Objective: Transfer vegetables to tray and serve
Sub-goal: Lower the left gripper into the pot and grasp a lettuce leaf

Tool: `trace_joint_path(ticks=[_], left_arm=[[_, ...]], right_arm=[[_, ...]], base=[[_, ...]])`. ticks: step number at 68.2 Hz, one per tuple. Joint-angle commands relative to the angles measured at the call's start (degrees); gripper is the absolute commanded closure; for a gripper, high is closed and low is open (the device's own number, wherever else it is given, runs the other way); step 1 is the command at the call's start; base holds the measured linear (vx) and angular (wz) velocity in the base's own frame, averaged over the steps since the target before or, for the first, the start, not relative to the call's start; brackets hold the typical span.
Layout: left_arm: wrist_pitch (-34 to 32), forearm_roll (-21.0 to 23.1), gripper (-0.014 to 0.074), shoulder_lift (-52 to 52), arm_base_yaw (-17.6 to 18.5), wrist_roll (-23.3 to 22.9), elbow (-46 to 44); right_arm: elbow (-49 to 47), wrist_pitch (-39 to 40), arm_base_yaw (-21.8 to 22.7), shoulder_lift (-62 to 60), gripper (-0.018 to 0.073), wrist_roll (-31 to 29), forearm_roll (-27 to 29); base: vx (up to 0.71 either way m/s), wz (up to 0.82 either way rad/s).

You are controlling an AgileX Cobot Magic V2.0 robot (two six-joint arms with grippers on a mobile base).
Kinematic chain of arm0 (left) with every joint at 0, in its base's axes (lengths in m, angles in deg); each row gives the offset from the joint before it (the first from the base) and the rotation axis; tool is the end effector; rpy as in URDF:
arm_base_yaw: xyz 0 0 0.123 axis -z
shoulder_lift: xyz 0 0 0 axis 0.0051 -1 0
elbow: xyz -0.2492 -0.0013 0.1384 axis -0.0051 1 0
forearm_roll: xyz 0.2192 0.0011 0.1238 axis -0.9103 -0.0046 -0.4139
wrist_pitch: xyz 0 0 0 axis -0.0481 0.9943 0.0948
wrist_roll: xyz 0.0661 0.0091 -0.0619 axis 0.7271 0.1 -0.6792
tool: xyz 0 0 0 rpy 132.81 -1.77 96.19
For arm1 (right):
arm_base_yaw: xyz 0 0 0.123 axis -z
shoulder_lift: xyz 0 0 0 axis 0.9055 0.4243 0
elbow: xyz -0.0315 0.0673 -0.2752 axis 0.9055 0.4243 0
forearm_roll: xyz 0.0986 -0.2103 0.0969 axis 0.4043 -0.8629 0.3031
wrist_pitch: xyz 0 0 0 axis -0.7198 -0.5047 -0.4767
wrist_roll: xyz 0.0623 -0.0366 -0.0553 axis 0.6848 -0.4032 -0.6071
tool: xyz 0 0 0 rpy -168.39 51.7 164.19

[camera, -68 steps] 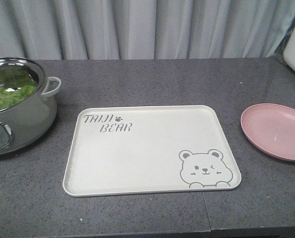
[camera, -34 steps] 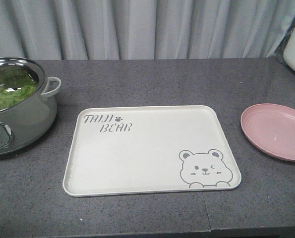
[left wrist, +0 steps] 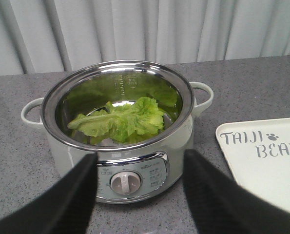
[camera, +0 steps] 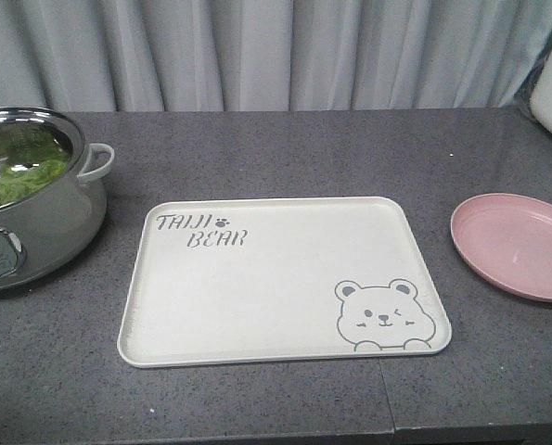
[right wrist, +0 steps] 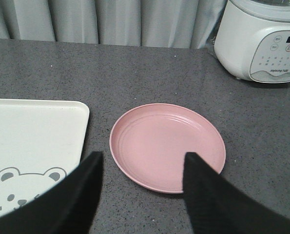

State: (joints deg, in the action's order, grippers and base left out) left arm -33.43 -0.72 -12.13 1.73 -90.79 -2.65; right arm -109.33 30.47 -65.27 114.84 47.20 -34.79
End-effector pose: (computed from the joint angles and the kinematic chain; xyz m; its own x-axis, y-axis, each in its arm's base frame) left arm 0.1080 0.0032 0.3670 -0.3254 0.0038 -0.9456 -0.0382 0.9991 0.0172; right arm 0.1067 -0.0034 0.3473 -0.3621 -0.0492 -0.9308 0.0191 0.9980 -0.0602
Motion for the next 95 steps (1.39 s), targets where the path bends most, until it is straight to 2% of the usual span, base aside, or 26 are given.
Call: trace_joint_path(ticks=[1, 4, 9, 19, 28, 37, 45, 54, 73, 78, 95], left_arm=[[-4.2, -0.4, -0.0029, -0.5, -0.1, -0.5, -1.7], [-4.2, -0.4, -0.0078, -0.5, -0.1, -0.5, -1.7], [-4.2, -0.3, -0.0111, -0.5, -0.1, -0.5, -1.7], [-5.5, -0.2, -0.0091, -0.5, 0.0, -0.5, -1.7], [-5.2, 1.5, -0.0039, -1.4, 0.0, -0.9, -1.9], [3.7, 0.7, 0.0013, -8.7, 0.0, -0.4, -7.3], [10.4, -2.9, 0.0019, -18.1, -0.1, 0.0, -16.4], [17.8, -3.0, 0.0019, -28.5, -2.4, 1.8, -26.7], [24.4, 11.8, 0.002, -48.5, -10.2, 14.0, -45.2], [25.8, 13.0, 0.002, -53.2, -11.3, 14.8, -49.0], [26.3, 12.9, 0.002, -66.5, -11.2, 18.6, -58.4]], right_arm=[[-1.9, 3.7, 0.4, 0.6, 0.0014, 0.0, -1.0], [-1.9, 3.7, 0.4, 0.6, -0.0028, 0.0, -1.0], [-1.9, 3.7, 0.4, 0.6, -0.0062, 0.0, -1.0], [-1.9, 3.7, 0.4, 0.6, -0.0043, 0.0, -1.0], [-1.9, 3.7, 0.4, 0.6, -0.0008, 0.0, -1.0], [-1.9, 3.7, 0.4, 0.6, 0.002, 0.0, -1.0], [-1.9, 3.7, 0.4, 0.6, 0.0038, 0.0, -1.0], [-1.9, 3.7, 0.4, 0.6, 0.005, 0.0, -1.0], [-1.9, 3.7, 0.4, 0.6, 0.0051, 0.0, -1.0], [-1.9, 3.7, 0.4, 0.6, 0.0051, 0.0, -1.0], [-1.9, 3.7, 0.4, 0.6, 0.0051, 0.0, -1.0]], base=[[0.0, 0.0], [0.0, 0.0], [0.0, 0.0], [0.0, 0.0], [0.0, 0.0], [0.0, 0.0], [0.0, 0.0], [0.0, 0.0], [0.0, 0.0], [0.0, 0.0], [0.0, 0.0]])
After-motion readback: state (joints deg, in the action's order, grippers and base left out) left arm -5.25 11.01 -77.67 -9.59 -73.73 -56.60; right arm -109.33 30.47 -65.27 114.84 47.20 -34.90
